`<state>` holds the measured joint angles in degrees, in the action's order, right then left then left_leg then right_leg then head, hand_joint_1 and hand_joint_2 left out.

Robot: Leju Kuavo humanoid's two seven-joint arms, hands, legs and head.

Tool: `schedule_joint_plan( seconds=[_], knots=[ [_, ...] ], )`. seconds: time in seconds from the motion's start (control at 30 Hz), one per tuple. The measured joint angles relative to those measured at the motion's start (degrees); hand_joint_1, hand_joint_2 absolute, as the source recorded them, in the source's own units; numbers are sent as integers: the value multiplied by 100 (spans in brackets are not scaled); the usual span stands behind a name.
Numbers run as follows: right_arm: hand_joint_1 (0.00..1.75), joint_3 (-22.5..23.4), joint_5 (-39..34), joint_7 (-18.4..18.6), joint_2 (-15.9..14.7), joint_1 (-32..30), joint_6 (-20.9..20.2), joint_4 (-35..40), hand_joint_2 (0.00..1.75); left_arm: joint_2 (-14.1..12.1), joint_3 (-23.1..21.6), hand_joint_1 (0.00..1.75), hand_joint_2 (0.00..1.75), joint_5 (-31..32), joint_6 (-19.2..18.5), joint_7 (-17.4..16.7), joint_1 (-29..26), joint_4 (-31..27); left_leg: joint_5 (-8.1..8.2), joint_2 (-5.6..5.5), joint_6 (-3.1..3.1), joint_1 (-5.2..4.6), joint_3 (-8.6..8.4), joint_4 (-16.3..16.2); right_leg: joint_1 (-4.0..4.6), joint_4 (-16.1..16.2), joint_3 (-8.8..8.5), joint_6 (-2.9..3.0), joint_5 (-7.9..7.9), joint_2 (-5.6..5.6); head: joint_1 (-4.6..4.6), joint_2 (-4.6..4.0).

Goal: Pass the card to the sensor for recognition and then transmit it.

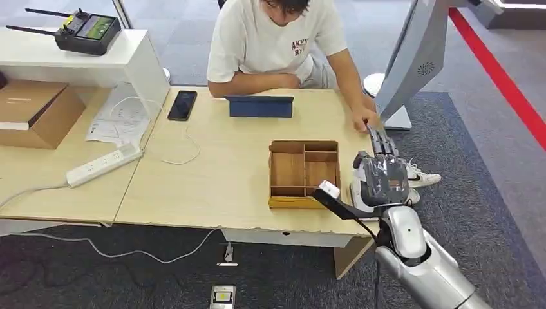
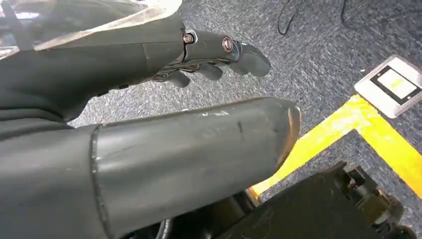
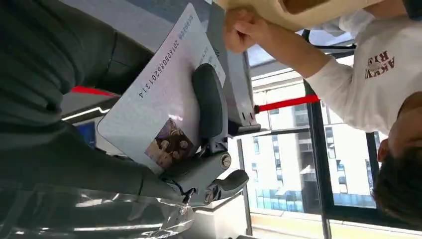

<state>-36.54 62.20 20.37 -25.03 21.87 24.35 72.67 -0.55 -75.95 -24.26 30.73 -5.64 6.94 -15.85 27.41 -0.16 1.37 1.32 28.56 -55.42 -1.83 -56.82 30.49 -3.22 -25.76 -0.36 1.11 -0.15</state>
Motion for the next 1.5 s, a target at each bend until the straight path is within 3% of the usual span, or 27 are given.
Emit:
schedule_joint_plan(
  seconds=[0.37,0.83,1.5],
  knots=[
    [175,19,-256,-41,-81,-387,-168,-79,175,7,0,0,0,28,13,28,-1,0,0,0,0,0,1,1,0,0,1,0,0,1,0,0],
    [175,13,-621,-151,37,-388,-387,-789,175,7,0,0,0,116,-11,-24,11,0,0,0,0,0,2,1,0,0,1,0,0,1,-2,0],
    [175,109,-1049,-236,177,-287,-378,-1726,175,9,0,0,0,236,-109,-77,59,0,0,0,0,0,3,1,0,0,1,0,0,0,0,0]
  ],
)
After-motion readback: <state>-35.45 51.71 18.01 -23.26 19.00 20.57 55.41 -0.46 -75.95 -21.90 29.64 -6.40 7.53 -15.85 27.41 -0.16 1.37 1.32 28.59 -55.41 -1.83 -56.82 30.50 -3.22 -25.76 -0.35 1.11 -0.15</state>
